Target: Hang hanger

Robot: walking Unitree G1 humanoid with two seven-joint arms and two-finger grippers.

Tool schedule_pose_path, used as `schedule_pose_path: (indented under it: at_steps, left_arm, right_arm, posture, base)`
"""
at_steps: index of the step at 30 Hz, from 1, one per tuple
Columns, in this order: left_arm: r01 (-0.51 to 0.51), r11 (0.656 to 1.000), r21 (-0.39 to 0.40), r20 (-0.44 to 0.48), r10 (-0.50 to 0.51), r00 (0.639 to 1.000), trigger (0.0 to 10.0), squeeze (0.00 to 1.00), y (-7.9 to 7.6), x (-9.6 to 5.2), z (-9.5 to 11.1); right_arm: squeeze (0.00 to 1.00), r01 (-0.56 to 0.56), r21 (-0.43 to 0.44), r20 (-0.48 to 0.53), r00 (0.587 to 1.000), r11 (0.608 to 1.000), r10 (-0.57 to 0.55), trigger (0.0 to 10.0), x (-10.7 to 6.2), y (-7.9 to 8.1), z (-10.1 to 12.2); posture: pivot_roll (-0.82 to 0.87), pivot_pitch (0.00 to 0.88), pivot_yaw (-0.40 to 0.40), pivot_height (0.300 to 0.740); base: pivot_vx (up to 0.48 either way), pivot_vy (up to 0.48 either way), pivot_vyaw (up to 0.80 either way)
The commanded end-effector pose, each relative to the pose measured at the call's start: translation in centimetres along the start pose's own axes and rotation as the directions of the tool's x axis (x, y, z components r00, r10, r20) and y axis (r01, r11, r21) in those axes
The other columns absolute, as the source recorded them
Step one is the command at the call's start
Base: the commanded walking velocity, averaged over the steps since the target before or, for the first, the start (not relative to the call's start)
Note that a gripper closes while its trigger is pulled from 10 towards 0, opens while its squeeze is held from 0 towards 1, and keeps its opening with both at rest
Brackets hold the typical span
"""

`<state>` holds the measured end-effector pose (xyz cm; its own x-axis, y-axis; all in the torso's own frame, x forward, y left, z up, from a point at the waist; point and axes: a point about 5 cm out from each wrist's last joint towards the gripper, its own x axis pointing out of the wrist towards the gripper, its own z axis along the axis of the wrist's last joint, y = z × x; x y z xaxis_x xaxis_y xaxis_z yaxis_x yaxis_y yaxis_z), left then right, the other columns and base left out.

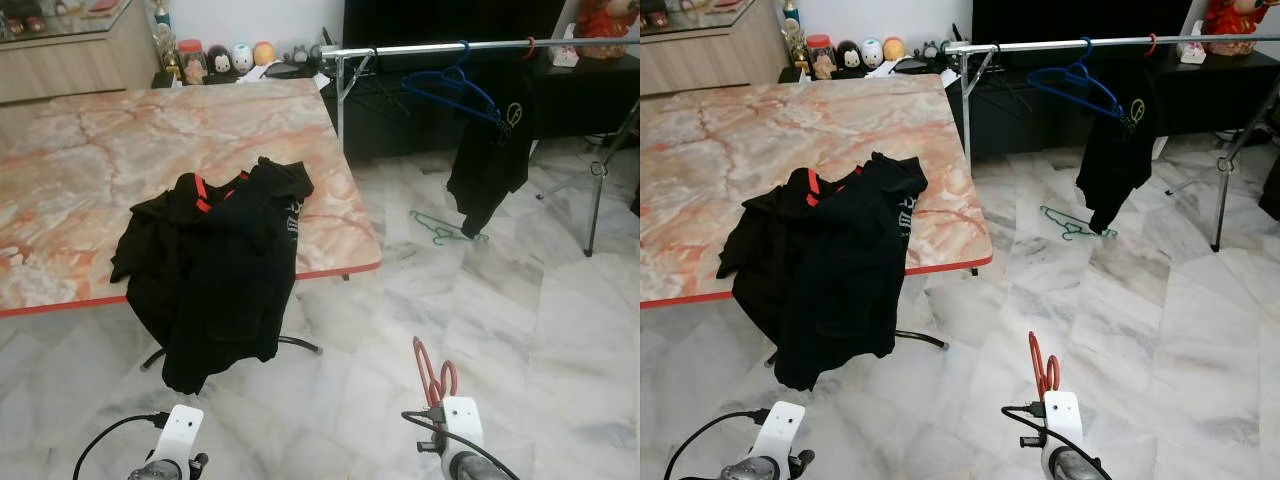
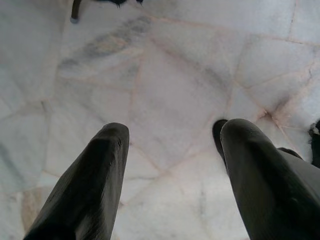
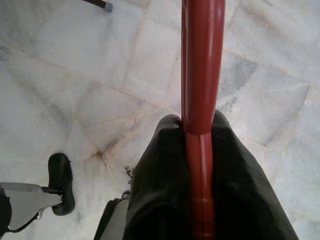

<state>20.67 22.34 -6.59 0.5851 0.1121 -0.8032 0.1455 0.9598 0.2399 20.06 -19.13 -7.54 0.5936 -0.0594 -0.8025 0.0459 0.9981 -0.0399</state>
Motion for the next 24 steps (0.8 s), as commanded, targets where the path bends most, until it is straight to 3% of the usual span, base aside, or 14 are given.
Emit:
schedule_pose_path:
  at_steps: [1,15,18,19,24]
  left_arm:
    - [0.003,1.000,0.016,-0.017,-0.003,1.000,10.0,0.00,0.2,0.0,-0.2]
    - [-0.023,0.999,0.039,-0.016,0.024,1.000,10.0,0.00,1.1,-0.1,-0.2]
    - [-0.041,0.999,0.026,-0.039,0.042,0.998,10.0,0.00,1.7,-0.3,-1.5]
    - [-0.048,0.999,0.016,-0.059,0.049,0.997,10.0,0.00,2.1,-0.7,-2.9]
    - [-0.040,0.999,0.017,-0.085,0.041,0.996,10.0,0.00,1.9,-1.1,-4.6]
  right_arm:
    - [0.00,0.006,0.022,0.001,1.000,1.000,-0.006,10.0,0.1,0.1,0.3]
    - [0.00,-0.004,-0.001,-0.024,1.000,1.000,0.004,10.0,0.1,0.7,0.3]
    - [0.00,-0.007,-0.011,-0.030,1.000,1.000,0.007,10.0,0.1,0.6,0.0]
    - [0.00,-0.007,-0.011,-0.033,0.999,1.000,0.007,10.0,0.0,0.6,-0.3]
    - [0.00,-0.006,-0.011,-0.045,0.999,1.000,0.005,10.0,-0.1,0.4,-0.9]
  posture:
    - [0.02,0.000,0.013,0.740]
    - [0.06,0.000,0.014,0.740]
    - [0.07,0.000,0.007,0.740]
    - [0.07,0.000,0.004,0.740]
    - [0.08,0.000,-0.010,0.740]
  base:
    - [0.000,-0.244,0.00]
    - [0.000,-0.206,0.00]
    - [0.000,-0.240,0.00]
    - [0.000,0.000,0.00]
    - [0.000,-0.241,0.00]
